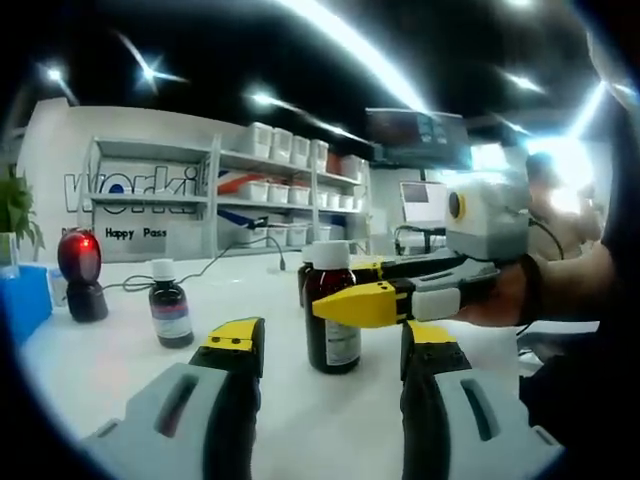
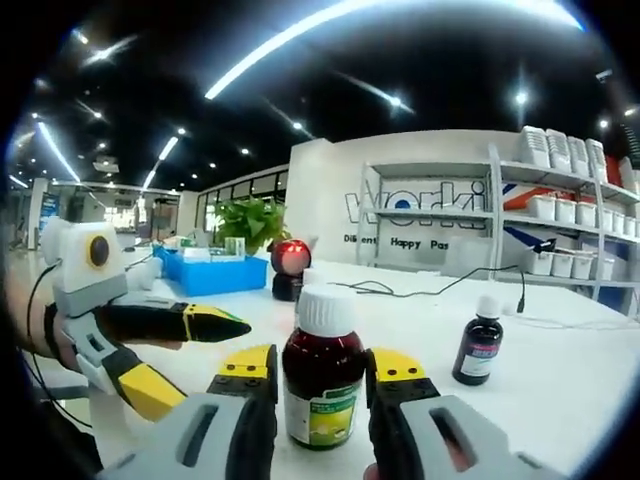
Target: Rotate the medicine bottle to make it face forward pick up the medicine bottle inspect the drug traceability code place the medicine on the table
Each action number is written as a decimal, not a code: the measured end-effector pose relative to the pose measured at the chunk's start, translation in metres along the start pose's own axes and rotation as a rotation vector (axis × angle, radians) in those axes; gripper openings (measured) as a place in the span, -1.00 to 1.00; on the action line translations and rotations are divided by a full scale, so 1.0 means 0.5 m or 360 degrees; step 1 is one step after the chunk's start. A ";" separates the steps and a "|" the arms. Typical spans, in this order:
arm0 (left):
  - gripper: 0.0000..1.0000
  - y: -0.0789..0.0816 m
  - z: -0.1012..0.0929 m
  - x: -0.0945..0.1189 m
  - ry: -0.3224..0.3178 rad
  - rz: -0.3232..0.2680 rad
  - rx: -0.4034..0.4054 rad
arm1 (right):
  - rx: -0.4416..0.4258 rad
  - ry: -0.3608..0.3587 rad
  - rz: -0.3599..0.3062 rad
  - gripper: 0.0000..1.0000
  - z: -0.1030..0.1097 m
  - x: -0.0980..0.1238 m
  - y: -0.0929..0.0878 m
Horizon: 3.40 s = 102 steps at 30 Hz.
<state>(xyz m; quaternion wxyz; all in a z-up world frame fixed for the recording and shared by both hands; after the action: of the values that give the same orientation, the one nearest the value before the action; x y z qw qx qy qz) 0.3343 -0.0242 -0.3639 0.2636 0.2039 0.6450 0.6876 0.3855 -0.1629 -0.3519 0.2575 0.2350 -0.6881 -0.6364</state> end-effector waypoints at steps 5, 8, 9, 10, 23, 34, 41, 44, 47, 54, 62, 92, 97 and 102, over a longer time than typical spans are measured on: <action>-0.08 0.000 0.000 0.000 -0.0001 0.0000 -0.0002 | -0.0022 -0.0012 0.0005 -0.43 -0.006 0.000 -0.002; -0.08 0.000 -0.001 -0.001 -0.0003 0.0003 -0.0006 | -0.0023 -0.0006 0.0009 -0.43 -0.004 0.000 -0.003; -0.08 0.000 -0.001 -0.001 -0.0003 0.0003 -0.0006 | -0.0022 -0.0001 0.0009 -0.44 -0.005 -0.001 -0.003; -0.08 0.000 -0.001 -0.001 -0.0002 0.0004 -0.0006 | -0.0026 0.0006 0.0010 -0.44 -0.005 -0.001 -0.003; -0.08 -0.001 0.000 -0.001 0.0000 0.0005 0.0001 | -0.0026 0.0032 -0.0008 -0.47 -0.023 -0.012 0.011; -0.08 0.000 0.001 0.000 0.0003 0.0003 0.0003 | -0.0067 0.0023 -0.0067 -0.48 -0.078 -0.073 0.065; -0.08 0.000 0.002 0.000 0.0004 0.0000 0.0005 | -0.0066 0.0032 -0.0080 -0.48 -0.096 -0.121 0.082; -0.08 0.000 0.002 0.000 0.0004 -0.0001 0.0007 | -0.0039 0.0039 -0.0075 -0.48 -0.101 -0.141 0.083; -0.08 0.000 0.002 0.000 0.0004 -0.0001 0.0005 | -0.0018 0.0040 -0.0070 -0.48 -0.109 -0.157 0.080; -0.08 0.000 0.000 0.000 -0.0006 0.0003 0.0001 | -0.0059 0.0026 -0.0045 -0.48 -0.135 -0.196 0.056; -0.09 -0.001 -0.002 -0.002 -0.0005 0.0008 -0.0001 | -0.0081 0.0011 -0.0002 -0.47 -0.146 -0.220 0.026; -0.09 -0.001 -0.002 -0.001 0.0003 0.0010 -0.0007 | -0.0028 0.0004 0.0001 -0.46 -0.141 -0.227 0.005; -0.09 0.000 -0.004 -0.001 0.0001 0.0010 -0.0008 | -0.0038 -0.0002 -0.0012 -0.45 -0.143 -0.225 0.001; -0.09 0.000 -0.005 -0.001 0.0002 0.0010 -0.0009 | -0.0038 0.0000 -0.0013 -0.44 -0.144 -0.225 0.002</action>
<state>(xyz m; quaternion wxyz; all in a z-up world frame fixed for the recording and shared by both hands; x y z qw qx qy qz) 0.3334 -0.0264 -0.3640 0.2615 0.2048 0.6427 0.6904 0.5176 -0.1442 -0.3532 0.2576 0.2347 -0.6796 -0.6456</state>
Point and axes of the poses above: the point that each gripper's makers call its tool centre point, and the gripper's own axes: x roughly backward along the fingers, z roughly to its left, y roughly out of its top, the point moved 8 cm from there along x, roughly backward along the fingers, and after that the axes turned 2 degrees about -x, right-handed, at the moved point
